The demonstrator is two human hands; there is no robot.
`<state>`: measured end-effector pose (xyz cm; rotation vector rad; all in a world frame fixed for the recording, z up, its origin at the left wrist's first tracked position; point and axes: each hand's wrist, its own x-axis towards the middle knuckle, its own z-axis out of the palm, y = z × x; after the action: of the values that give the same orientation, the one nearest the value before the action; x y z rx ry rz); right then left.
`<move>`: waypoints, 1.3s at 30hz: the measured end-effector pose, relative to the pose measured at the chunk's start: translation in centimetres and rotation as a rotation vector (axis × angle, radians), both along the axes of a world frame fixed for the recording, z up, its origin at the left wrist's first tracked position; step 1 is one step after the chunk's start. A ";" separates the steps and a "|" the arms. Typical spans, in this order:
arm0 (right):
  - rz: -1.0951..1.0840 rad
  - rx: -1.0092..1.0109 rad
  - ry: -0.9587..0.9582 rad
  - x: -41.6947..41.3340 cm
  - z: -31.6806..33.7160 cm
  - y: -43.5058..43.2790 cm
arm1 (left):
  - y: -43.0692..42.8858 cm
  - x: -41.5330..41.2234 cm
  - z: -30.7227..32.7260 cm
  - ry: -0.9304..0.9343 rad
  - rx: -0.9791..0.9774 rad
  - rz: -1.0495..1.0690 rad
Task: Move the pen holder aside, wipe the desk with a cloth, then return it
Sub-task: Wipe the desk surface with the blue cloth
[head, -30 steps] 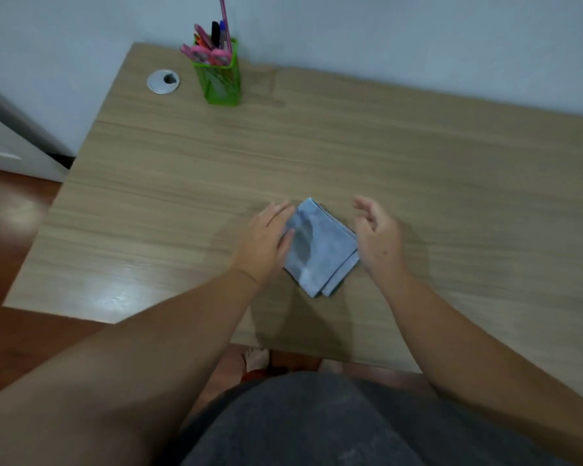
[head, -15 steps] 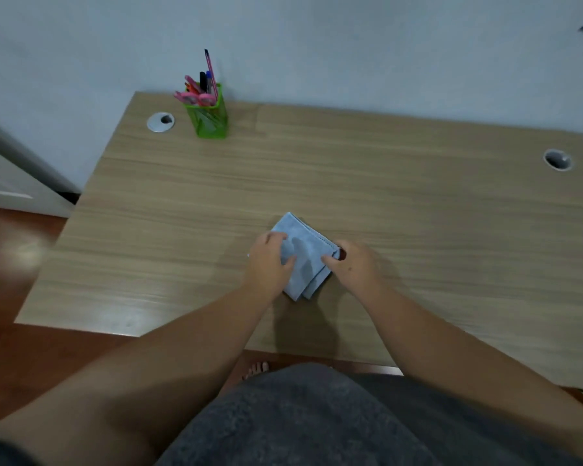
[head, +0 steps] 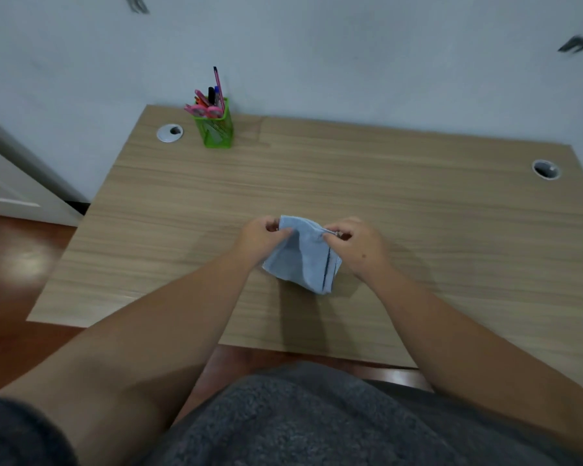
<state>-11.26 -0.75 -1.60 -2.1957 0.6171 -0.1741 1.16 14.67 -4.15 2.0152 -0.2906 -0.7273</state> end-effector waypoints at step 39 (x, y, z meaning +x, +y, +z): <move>0.266 -0.121 0.115 -1.8 -1.2 -1.7 | 0.3 1.9 1.1 -0.201 0.097 -0.339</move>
<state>-13.06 -2.46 -2.78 -2.3930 0.3789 0.0560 3.03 14.97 -3.08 2.1607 -0.7409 -0.7566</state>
